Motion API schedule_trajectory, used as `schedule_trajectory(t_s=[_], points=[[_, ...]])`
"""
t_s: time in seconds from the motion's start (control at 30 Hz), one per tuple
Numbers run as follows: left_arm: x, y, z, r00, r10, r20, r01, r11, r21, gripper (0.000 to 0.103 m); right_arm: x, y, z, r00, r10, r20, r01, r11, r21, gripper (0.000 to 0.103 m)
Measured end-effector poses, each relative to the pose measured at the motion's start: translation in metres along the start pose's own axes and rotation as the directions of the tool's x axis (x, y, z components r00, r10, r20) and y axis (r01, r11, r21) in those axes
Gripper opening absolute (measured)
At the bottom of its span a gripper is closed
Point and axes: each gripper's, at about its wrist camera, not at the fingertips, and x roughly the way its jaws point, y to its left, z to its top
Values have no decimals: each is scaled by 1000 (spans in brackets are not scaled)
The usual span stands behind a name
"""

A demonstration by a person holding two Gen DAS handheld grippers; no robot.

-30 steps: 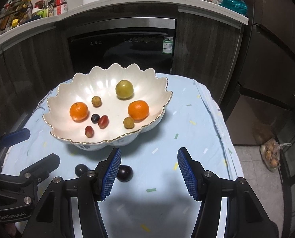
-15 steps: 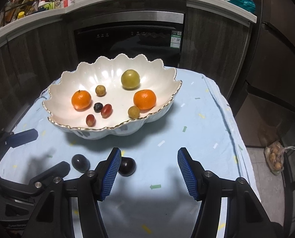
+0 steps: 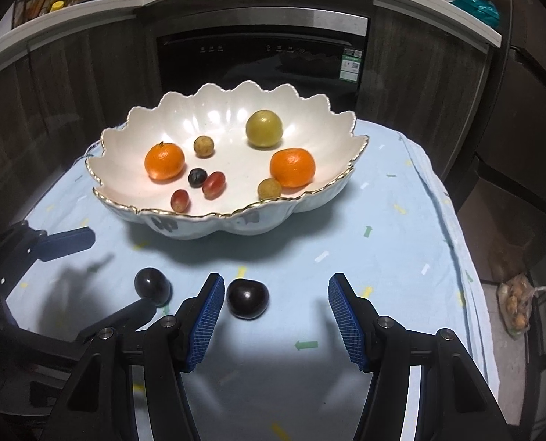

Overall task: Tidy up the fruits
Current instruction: 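Move the left tool to a dark plum while the right tool approaches another dark plum, then grasp the dark plum with the left tool while the right tool grasps the other dark plum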

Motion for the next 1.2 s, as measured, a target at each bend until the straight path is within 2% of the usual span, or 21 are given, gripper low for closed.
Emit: schedule_trajectory(t_s=[0.2,0.33,0.73,1.03,1.1,1.2], points=[[6,-1,0,1000,-25,-13,25,1000,4,68,8,1,-2,1000,17,-23,-17,1000,-1,60],[8,-4,1,999,-49,-20,50,999,9,66,12,-1,-2,999,39,-35,-38,999,13,60],[21,-6,1,995,-64,-79,64,998,8,51,26,0,-1,994,80,-75,-78,997,28,58],[21,-12,2,993,-92,-76,94,995,28,32,32,-2,-2,990,105,-92,-101,994,47,43],[20,-12,2,993,-93,-76,96,995,27,31,32,-1,-2,990,107,-90,-104,994,42,35],[20,-11,2,993,-93,-76,95,995,23,29,31,3,-1,990,112,-88,-110,994,26,29]])
